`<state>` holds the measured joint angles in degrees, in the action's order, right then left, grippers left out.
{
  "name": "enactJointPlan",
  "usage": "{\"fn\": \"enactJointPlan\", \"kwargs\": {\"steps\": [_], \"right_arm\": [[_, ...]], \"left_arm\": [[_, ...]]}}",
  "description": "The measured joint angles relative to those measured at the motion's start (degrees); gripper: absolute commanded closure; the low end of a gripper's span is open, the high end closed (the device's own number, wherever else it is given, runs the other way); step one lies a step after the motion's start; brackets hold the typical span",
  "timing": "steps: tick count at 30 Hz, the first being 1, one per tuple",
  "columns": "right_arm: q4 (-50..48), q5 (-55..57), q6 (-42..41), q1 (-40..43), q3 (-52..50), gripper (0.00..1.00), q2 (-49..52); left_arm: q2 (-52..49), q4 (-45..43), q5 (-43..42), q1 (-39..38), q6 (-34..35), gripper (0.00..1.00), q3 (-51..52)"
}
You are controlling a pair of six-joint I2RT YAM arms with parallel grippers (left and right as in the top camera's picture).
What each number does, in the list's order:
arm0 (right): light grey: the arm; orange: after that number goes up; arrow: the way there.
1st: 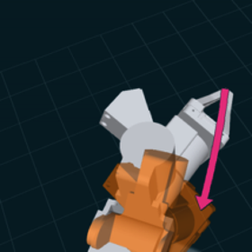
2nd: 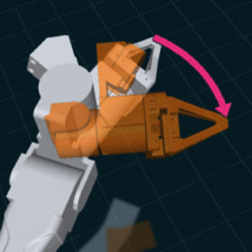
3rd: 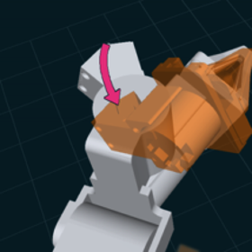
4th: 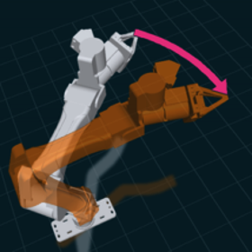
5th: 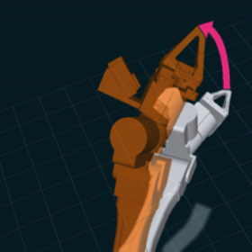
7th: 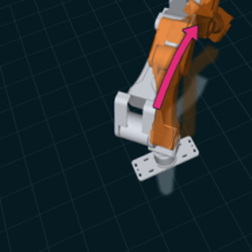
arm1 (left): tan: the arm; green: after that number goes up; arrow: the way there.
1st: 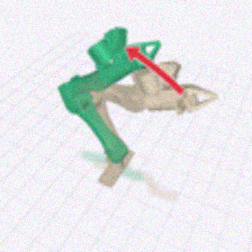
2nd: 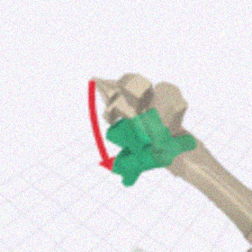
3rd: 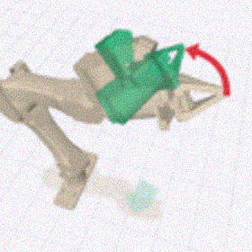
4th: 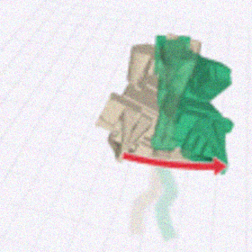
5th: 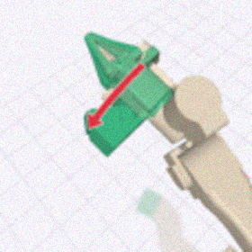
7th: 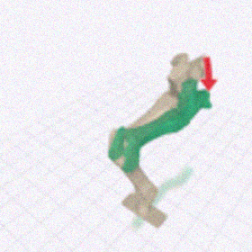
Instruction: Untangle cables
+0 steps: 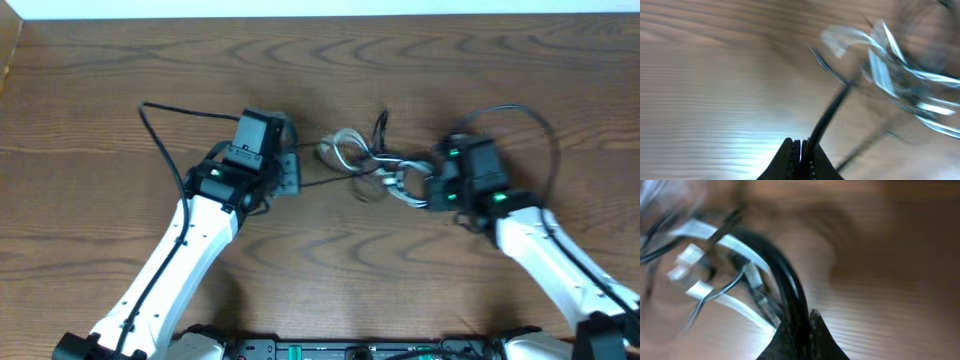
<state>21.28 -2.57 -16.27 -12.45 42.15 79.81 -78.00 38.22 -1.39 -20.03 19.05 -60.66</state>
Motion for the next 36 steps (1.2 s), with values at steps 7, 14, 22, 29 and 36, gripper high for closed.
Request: {"fn": "enactJointPlan", "kwargs": {"steps": [7,14,22,29,36], "right_arm": [[3.37,-1.14,-1.70,18.69,0.20,0.94,-7.98],[0.70,5.53,-4.92,26.69,0.22,0.75,-7.98],[-6.67,-24.92,-1.81,22.03,0.26,0.23,-7.98],[-4.46,-30.60,8.66,8.83,0.26,0.07,-7.87],[-9.42,-23.98,8.52,3.13,0.28,0.17,3.43]], "left_arm": [[0.00,-1.14,2.27,11.93,3.69,0.93,0.00],[0.00,-2.95,7.10,20.48,10.71,0.92,0.00],[0.00,-5.46,-22.77,13.73,2.80,0.92,0.00],[0.00,-19.58,-50.99,1.46,-6.67,0.93,0.09],[1.36,-28.17,-43.91,-9.27,0.31,0.93,0.09]]}}
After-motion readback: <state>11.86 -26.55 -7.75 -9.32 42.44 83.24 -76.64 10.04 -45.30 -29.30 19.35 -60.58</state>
